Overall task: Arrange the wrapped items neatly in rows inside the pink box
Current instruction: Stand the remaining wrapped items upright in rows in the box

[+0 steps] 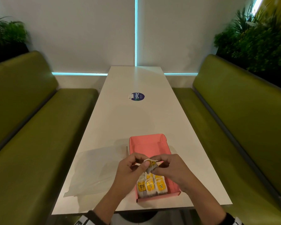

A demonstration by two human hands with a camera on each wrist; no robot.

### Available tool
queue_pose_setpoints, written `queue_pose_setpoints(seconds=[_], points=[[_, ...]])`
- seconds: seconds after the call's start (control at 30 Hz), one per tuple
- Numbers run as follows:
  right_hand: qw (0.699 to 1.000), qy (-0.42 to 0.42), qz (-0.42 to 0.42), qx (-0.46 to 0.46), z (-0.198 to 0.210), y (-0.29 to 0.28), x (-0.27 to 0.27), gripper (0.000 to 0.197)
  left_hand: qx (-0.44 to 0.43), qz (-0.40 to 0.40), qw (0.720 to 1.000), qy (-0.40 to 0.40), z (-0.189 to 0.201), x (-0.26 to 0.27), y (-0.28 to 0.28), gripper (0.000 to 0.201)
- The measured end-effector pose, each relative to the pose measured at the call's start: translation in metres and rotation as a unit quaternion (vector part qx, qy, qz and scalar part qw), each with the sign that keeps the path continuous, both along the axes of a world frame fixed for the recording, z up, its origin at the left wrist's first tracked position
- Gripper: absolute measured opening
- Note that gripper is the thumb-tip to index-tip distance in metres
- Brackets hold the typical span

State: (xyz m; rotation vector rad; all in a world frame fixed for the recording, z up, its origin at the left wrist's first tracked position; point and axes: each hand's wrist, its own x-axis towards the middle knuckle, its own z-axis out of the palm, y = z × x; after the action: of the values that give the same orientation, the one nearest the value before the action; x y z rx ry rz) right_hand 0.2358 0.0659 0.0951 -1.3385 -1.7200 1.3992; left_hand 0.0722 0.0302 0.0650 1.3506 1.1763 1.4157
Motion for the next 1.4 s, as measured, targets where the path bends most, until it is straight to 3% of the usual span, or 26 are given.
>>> queue_pose_setpoints(seconds=[0.2,0.43,0.63,0.73,0.9,0.97,1.17,1.23,1.33,1.4], points=[[1.0,-0.004,0.011,0.007,0.004,-0.004,0.0,0.03,-0.027,-0.007,1.0,-0.002,0.002,-0.002,0.001,0.012],[0.998,-0.026,0.055,-0.031,0.006,-0.006,-0.001,0.019,-0.034,0.033,0.999,-0.023,0.002,0.004,0.002,0.015],[0.992,0.069,-0.011,-0.103,0.008,-0.006,-0.003,0.007,-0.038,0.057,0.995,-0.078,0.002,0.008,0.004,0.016],[0.993,0.075,-0.03,-0.086,0.004,-0.005,-0.003,0.002,-0.044,0.055,0.993,-0.092,0.002,0.01,0.005,0.016],[0.998,0.033,0.001,-0.05,0.001,-0.004,0.001,0.028,-0.049,0.061,0.991,-0.104,0.001,0.014,0.008,0.015],[0.999,0.004,0.021,-0.042,0.001,-0.002,0.003,0.033,-0.048,0.057,0.993,-0.091,0.0,0.015,0.008,0.015],[0.998,0.038,-0.028,0.037,0.006,0.005,0.008,0.005,-0.051,0.019,0.998,-0.01,-0.008,0.014,0.009,0.021],[0.998,0.047,-0.024,0.038,0.008,0.005,0.011,0.006,-0.068,-0.021,0.996,0.046,-0.012,0.013,0.01,0.028],[0.998,0.052,-0.01,0.036,0.012,0.007,0.014,0.007,-0.062,-0.035,0.989,0.129,-0.015,0.013,0.011,0.013],[0.998,-0.012,0.019,0.051,0.015,0.01,0.016,0.016,-0.038,-0.038,0.986,0.157,-0.015,0.014,0.011,0.009]])
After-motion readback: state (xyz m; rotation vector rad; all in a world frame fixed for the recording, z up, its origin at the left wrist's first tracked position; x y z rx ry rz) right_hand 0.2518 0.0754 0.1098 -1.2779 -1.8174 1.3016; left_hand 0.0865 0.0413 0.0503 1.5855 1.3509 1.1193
